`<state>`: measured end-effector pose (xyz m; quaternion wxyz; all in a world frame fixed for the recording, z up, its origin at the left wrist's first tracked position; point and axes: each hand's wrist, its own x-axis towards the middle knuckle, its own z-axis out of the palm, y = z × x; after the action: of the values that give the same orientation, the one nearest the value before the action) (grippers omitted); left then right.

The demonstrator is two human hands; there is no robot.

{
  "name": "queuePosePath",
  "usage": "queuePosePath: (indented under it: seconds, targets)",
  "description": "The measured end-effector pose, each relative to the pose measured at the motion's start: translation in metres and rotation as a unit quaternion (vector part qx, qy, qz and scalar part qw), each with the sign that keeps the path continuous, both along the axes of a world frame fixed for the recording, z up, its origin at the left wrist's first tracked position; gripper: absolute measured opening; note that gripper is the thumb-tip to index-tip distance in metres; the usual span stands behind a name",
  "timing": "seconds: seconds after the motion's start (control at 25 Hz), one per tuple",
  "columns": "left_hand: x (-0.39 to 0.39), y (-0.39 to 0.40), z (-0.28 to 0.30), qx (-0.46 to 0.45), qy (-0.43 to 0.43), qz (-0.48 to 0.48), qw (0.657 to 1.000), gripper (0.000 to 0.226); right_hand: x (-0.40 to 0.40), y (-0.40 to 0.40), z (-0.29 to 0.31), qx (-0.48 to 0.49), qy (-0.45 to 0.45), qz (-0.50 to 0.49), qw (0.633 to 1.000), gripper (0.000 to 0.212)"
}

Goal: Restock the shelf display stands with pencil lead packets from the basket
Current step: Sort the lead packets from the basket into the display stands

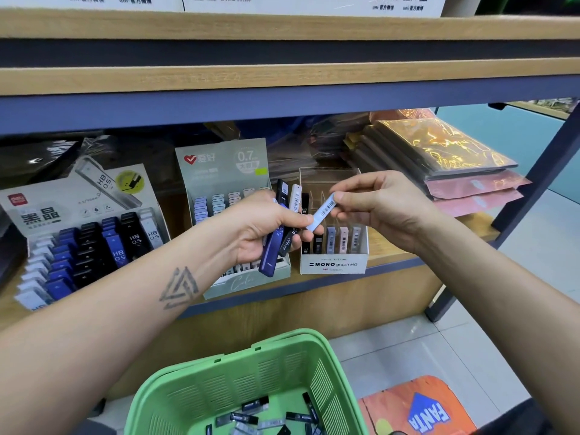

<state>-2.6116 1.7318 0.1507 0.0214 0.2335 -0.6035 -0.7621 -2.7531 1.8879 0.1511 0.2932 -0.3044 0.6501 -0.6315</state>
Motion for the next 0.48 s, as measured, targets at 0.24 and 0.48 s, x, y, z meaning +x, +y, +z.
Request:
queuePosePath:
  seconds: [0.24, 0.48]
  targets:
    - [-0.004, 0.003, -0.004, 0.004, -0.006, -0.008, 1.0, 0.027, -0.005, 0.014, 0.0, 0.004, -0.011, 0.002, 1.0, 0.018]
    - [-0.01, 0.005, -0.007, 0.025, -0.009, -0.009, 1.0, 0.011, -0.01, 0.02, -0.005, 0.031, -0.008, -0.011, 0.999, 0.012]
